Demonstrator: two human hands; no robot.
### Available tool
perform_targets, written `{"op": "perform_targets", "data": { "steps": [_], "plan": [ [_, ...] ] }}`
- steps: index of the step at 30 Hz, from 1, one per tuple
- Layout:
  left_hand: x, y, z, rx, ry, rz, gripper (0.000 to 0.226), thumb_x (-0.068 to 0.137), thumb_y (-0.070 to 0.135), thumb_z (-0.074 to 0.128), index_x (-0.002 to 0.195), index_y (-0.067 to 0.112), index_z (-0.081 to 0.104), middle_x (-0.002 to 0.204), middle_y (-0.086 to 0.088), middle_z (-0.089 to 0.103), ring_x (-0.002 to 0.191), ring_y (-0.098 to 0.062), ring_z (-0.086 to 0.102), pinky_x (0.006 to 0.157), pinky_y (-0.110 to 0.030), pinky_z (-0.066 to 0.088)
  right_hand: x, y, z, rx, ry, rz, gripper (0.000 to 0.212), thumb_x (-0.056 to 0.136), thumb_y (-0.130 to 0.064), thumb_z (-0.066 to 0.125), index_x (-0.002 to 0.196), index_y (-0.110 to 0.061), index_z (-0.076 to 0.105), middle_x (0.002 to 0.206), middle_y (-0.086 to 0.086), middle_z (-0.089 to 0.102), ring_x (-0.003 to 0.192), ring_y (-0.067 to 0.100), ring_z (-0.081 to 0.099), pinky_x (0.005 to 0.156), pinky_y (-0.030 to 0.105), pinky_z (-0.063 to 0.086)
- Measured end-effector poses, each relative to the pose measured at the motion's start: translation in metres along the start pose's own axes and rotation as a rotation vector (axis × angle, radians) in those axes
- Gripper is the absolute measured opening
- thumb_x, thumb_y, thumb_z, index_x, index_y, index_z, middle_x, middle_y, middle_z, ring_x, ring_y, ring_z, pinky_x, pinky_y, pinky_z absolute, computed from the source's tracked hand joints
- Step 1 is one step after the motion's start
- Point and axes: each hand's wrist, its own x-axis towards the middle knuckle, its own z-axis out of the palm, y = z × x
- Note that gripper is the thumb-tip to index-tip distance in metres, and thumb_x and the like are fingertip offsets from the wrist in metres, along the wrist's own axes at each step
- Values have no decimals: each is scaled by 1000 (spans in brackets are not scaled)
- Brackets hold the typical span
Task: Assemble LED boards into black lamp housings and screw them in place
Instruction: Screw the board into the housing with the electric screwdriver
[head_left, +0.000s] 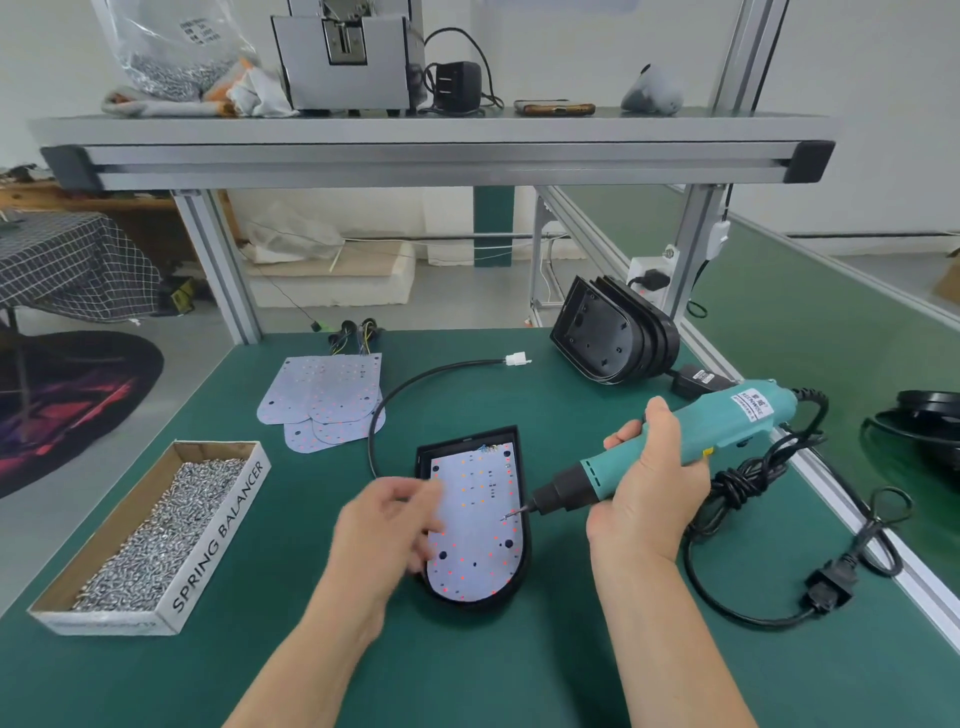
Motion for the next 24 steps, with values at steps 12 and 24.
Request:
{"op": "perform_targets", "data": {
  "steps": [12, 24],
  "plan": [
    [28, -4, 3, 589, -27, -39, 61, 56, 45, 85, 60, 21, 29, 47, 12, 28, 52, -18, 25, 52, -28, 18, -32, 13, 12, -162, -316, -249, 15, 81, -25, 70, 79, -17, 58, 56, 1, 54, 49, 16, 51, 51, 23, 46],
    [25, -5, 26, 317, -158, -176, 35, 62, 28, 78, 89, 6, 71, 86, -7, 76, 79, -25, 67, 68, -28, 49, -32, 23, 7, -367, -438, -458, 22, 83, -32, 70, 78, -14, 58, 59, 3, 55, 54, 31, 54, 52, 46, 50]
  ]
}}
